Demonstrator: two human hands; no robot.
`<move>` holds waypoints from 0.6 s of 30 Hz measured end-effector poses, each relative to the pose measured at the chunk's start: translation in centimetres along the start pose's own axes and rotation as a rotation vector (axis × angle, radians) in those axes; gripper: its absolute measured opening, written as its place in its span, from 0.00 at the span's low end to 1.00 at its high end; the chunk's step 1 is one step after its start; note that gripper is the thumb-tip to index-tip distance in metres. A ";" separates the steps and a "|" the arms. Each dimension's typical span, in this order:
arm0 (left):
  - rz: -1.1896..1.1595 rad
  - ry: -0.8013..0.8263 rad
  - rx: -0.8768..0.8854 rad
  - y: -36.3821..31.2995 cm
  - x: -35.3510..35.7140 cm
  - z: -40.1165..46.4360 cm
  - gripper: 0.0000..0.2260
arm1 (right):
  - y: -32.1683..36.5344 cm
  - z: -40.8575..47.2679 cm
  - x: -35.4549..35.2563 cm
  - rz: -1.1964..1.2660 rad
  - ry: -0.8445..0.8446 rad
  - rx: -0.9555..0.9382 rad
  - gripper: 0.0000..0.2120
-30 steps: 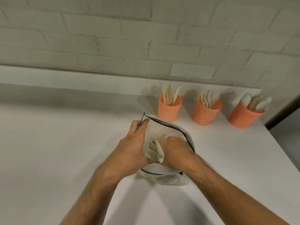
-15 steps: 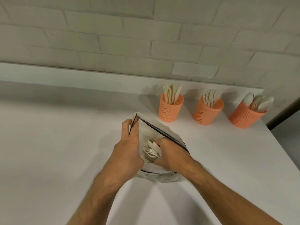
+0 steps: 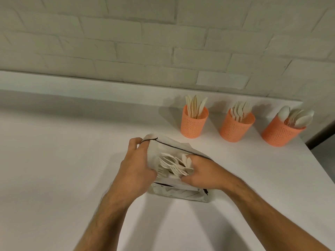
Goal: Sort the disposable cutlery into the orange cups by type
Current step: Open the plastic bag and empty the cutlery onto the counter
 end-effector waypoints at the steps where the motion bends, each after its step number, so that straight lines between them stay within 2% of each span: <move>1: -0.003 -0.015 0.003 0.0 -0.2 0.1 0.35 | 0.2 0.0 -0.2 0.043 0.003 -0.026 0.05; 4: 0.030 -0.058 0.022 0.1 -0.6 0.4 0.33 | 1.4 -0.4 -1.0 0.216 -0.030 -0.110 0.03; 7: 0.050 -0.084 0.057 -0.1 -0.7 0.6 0.32 | 2.4 -0.3 -2.7 0.550 -0.166 -0.146 0.01; 9: 0.054 -0.083 0.073 -0.3 -0.4 0.5 0.32 | 1.7 0.1 -2.9 0.706 -0.248 -0.114 0.05; 10: 0.061 -0.079 0.078 -0.4 -0.2 0.5 0.32 | 1.0 0.3 -2.4 0.714 -0.265 -0.088 0.05; 12: 0.093 -0.057 0.093 -0.6 0.4 0.3 0.29 | -0.3 0.4 -0.8 0.720 -0.250 -0.032 0.11; 15: 0.108 -0.022 0.101 -0.5 1.5 -0.1 0.28 | -0.7 0.1 0.8 0.697 -0.220 -0.032 0.14; 18: 0.090 -0.030 0.065 0.2 1.2 0.2 0.30 | -0.3 -0.1 0.3 0.742 -0.263 -0.018 0.04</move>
Point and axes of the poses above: each hand's wrist, its own z-axis towards the middle knuckle, its own x-axis out of the palm, y = z × x, the point moved 10 cm from there along z, towards the middle knuckle, and after that the axes turned 12 degrees about -y, right-handed, at the moved point
